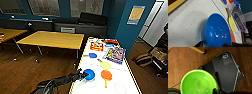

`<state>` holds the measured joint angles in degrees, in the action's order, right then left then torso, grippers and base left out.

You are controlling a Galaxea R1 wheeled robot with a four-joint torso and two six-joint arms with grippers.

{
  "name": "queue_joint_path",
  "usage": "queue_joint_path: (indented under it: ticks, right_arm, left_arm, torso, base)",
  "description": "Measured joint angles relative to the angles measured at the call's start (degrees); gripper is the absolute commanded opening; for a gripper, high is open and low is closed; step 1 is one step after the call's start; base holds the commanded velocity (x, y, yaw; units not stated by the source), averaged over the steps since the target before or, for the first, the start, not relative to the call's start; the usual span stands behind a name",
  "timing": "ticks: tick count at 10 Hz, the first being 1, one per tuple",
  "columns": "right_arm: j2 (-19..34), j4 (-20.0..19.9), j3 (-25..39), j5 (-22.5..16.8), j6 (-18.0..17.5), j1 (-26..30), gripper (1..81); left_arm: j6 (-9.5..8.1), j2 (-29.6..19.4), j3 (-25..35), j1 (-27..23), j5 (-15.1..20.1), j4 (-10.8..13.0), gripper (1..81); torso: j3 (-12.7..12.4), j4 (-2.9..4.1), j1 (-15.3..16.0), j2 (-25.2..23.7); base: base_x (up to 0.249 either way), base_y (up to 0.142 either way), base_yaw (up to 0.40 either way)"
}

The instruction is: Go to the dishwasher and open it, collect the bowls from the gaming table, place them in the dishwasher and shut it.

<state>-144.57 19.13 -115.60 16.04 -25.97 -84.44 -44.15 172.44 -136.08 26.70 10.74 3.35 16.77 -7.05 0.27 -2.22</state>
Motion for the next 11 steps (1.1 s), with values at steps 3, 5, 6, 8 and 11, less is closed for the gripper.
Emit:
queue_joint_path:
  ticks: [3, 5, 6, 8, 11]
  right_arm:
    - [0.0, 0.2, 0.0, 0.0, 0.0, 0.0, 1.0]
    - [-0.4, 0.4, 0.0, 0.0, 0.0, 0.0, 1.0]
    - [-0.8, 0.4, 0.0, 0.0, 0.0, 0.0, 1.0]
    - [-0.7, 0.5, 0.0, 0.0, 0.0, 0.0, 1.0]
    - [-0.8, 0.7, 0.0, 0.0, 0.0, 0.0, 1.0]
  left_arm:
    - [0.00, 0.4, 0.0, 0.5, -0.1, 0.5, 81.1]
    - [0.00, 0.3, -0.2, 1.9, 0.0, 2.0, 81.1]
    - [-0.02, 0.4, -0.2, 2.6, 0.0, 2.5, 81.1]
    - [-0.02, 0.3, -0.2, 2.9, 0.4, 2.8, 81.1]
    - [0.00, 0.6, -0.2, 3.4, 0.6, 3.4, 81.1]
  torso:
    - [0.0, 0.00, 0.0, 0.0]
    - [0.0, 0.00, 0.0, 0.0]
    - [0.0, 0.00, 0.0, 0.0]
    - [0.0, 0.00, 0.0, 0.0]
    - [0.0, 0.00, 0.0, 0.0]
  base:
    - [0.000, 0.000, 0.000]
    - [0.000, 0.000, 0.000]
    - [0.000, 0.000, 0.000]
    - [0.000, 0.000, 0.000]
    - [0.000, 0.000, 0.000]
